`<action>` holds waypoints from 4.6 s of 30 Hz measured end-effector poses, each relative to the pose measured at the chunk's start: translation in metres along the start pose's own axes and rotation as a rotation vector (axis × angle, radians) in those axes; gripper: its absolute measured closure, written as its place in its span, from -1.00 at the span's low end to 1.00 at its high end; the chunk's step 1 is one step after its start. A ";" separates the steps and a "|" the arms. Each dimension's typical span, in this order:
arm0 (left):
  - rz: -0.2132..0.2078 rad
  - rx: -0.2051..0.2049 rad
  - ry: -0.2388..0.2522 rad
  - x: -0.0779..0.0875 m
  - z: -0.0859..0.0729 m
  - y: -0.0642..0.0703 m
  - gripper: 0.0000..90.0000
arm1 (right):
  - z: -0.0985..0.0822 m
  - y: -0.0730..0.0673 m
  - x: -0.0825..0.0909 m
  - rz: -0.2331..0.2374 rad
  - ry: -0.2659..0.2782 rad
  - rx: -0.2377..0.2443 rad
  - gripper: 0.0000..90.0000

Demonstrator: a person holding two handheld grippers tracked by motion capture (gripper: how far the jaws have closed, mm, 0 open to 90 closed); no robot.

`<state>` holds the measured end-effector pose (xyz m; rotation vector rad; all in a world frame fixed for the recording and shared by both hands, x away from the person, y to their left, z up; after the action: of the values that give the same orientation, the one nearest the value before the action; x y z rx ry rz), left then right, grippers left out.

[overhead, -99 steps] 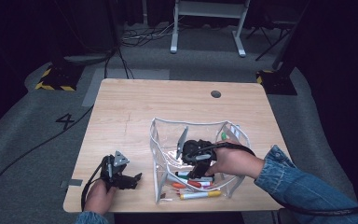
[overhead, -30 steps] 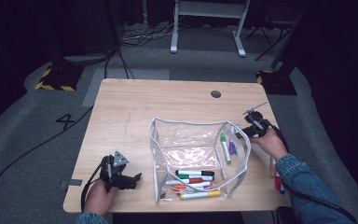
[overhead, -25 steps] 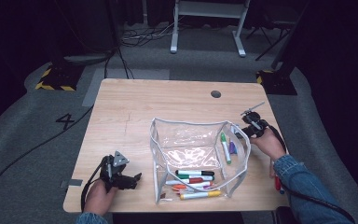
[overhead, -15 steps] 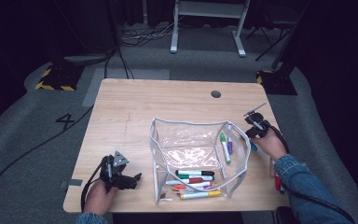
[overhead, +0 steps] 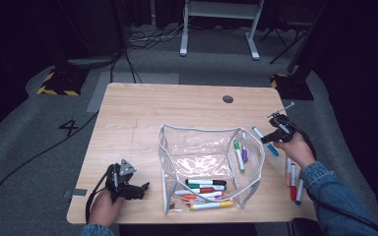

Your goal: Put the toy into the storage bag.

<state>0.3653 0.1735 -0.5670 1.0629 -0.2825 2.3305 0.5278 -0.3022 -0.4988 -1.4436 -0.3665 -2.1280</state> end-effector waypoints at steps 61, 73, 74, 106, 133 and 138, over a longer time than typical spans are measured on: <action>0.000 0.000 0.000 0.000 0.000 0.000 -1.00 | 0.023 -0.275 0.132 0.242 0.019 0.762 0.70; 0.000 0.000 0.000 0.000 0.000 0.000 -1.00 | 0.019 -0.289 0.092 0.233 -0.107 0.798 0.70; 0.000 0.000 0.000 0.000 0.000 0.000 -1.00 | 0.020 -0.290 0.089 0.232 -0.109 0.801 0.70; 0.000 0.002 0.000 0.000 0.000 0.000 -1.00 | 0.002 -0.307 0.023 0.177 -0.352 0.931 0.69; 0.000 0.001 0.000 0.000 0.000 0.000 -1.00 | 0.040 -0.283 0.088 0.225 0.000 0.793 0.18; 0.000 0.001 0.000 0.000 0.000 0.000 -1.00 | 0.057 -0.250 0.111 0.197 0.119 0.699 0.17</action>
<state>0.3652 0.1735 -0.5670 1.0636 -0.2815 2.3310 0.3982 -0.0994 -0.3563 -0.8994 -0.7902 -1.6678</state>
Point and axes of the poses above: each handheld gripper's, and its own axes: x roughly backward along the jaws, z roughly out of its top, y roughly to its right, the point moved 8 cm from there along -x, roughly forward along the jaws, and after that the axes turned 1 degree about x, right-handed, at the moved point
